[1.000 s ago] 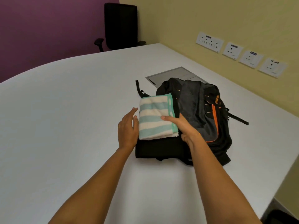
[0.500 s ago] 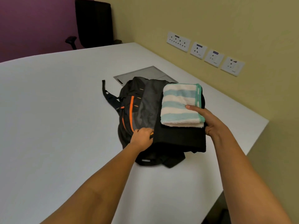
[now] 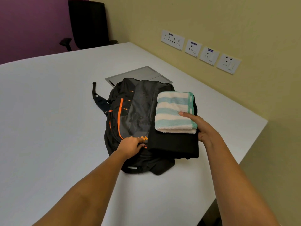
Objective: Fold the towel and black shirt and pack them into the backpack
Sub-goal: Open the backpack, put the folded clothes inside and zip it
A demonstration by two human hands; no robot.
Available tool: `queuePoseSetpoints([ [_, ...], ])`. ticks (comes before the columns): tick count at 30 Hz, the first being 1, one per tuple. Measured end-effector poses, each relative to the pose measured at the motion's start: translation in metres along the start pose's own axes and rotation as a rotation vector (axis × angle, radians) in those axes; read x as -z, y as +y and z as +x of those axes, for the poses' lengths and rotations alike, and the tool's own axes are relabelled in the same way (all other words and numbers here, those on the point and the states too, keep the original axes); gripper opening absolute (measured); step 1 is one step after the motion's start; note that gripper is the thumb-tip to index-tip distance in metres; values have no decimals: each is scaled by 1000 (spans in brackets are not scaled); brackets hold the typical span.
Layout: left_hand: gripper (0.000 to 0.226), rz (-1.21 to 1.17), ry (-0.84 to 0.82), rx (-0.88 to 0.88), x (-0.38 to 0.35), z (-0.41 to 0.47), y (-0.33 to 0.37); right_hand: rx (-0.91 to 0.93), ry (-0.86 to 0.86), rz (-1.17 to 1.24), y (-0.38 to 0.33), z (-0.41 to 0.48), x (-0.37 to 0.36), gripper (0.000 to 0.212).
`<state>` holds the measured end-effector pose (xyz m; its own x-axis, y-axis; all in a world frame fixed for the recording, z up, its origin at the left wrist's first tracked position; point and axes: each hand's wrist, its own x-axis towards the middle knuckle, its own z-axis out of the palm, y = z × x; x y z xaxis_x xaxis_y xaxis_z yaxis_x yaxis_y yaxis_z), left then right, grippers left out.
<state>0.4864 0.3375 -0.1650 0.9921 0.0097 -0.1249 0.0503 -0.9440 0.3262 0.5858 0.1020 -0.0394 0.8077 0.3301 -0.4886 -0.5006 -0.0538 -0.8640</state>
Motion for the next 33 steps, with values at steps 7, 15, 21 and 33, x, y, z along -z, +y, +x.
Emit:
queuePoseSetpoints([
  [7, 28, -399, 209, 152, 67, 16, 6, 20, -38, 100, -6, -4, 20, 33],
  [15, 26, -634, 568, 306, 169, 49, 21, 141, -179, 142, -21, -24, 45, 51],
  [21, 28, -715, 614, 247, 206, 61, 37, 116, -377, -108, -16, -13, 35, 92],
  [33, 22, -738, 673, 226, 233, 79, 45, 149, -388, -8, -1, 78, -62, 102],
])
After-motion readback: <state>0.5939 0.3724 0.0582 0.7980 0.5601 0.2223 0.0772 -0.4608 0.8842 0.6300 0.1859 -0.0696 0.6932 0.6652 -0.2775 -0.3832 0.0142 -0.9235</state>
